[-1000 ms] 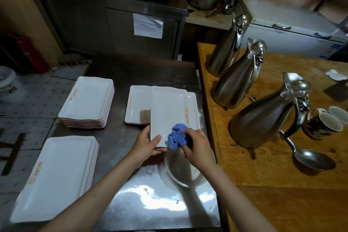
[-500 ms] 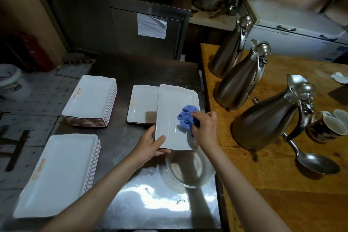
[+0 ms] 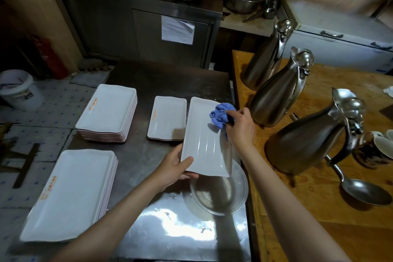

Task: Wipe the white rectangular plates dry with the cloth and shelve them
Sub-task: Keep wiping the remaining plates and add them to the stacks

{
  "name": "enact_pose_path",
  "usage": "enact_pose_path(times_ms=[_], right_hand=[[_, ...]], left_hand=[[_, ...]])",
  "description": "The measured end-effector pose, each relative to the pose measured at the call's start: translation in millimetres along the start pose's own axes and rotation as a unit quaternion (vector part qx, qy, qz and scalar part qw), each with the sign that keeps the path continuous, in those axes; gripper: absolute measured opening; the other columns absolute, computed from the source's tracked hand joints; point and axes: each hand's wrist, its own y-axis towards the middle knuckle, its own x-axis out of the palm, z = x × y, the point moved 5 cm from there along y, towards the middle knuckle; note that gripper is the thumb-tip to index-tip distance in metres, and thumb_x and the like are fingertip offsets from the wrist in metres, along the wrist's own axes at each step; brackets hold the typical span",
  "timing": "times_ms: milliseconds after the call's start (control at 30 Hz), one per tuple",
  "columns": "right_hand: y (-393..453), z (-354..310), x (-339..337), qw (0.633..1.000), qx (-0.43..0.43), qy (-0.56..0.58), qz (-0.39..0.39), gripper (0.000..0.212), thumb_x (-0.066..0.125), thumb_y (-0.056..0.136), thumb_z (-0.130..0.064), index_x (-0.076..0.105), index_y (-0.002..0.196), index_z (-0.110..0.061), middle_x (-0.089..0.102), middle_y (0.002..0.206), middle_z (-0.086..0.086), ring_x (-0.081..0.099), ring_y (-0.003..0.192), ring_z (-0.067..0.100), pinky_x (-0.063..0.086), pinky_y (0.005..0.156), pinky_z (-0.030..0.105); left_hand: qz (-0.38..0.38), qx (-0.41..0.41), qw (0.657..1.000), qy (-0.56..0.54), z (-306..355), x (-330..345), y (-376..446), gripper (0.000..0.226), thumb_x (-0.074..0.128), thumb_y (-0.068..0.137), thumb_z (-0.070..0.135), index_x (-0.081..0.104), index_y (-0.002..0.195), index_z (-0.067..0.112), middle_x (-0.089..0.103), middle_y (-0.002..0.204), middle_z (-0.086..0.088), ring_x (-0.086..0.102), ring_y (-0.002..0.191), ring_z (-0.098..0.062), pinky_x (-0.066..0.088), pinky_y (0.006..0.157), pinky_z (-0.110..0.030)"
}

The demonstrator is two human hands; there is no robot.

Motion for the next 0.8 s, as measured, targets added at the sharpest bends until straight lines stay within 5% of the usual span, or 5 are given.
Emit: enact_pose_path(times_ms=[333,533,733,800], right_hand=[[-2,-16,7,0.987,0.022,0.148,-0.06,0.032,0.053,0.089,-0.002,0.064,0.118,-0.011,0.05,0.124,0.0,0.045,0.11,0.007,0.039,0.094,0.018],[-10,-29,13,0.98,-0.024,0.183,-0.072,0.021,0.058,0.092,-0.015,0.069,0.11,-0.011,0.053,0.113,-0.003,0.048,0.1,0.005,0.039,0.076,0.006],[-41,-35,18,0.974,-0.06,0.187,-0.115,0.022,0.059,0.09,-0.009,0.069,0.11,-0.011,0.047,0.11,-0.009,0.044,0.102,0.002,0.034,0.079,-0.004],[-54,-35,21,0.972,-0.067,0.18,-0.135,0.022,0.059,0.09,-0.008,0.069,0.108,-0.011,0.048,0.111,-0.007,0.045,0.105,0.005,0.036,0.085,0.003]], left_hand=[[-0.016,-0.005,1.0,-0.011,3,0,0,0.044,0.05,0.096,0.007,0.04,0.136,0.023,0.056,0.13,-0.002,0.068,0.09,-0.02,0.057,0.065,-0.028],[-0.022,0.001,0.999,-0.028,-1,2,-1,0.046,0.05,0.096,0.007,0.04,0.138,0.022,0.054,0.132,-0.001,0.067,0.097,-0.023,0.058,0.067,-0.031],[-0.004,-0.001,0.999,-0.034,1,-2,-1,0.043,0.051,0.096,0.01,0.041,0.135,0.024,0.058,0.125,0.004,0.07,0.09,-0.021,0.058,0.067,-0.029],[0.003,-0.001,0.999,-0.039,1,-5,-1,0.041,0.051,0.096,0.009,0.043,0.134,0.023,0.059,0.123,0.003,0.07,0.088,-0.02,0.058,0.067,-0.029]])
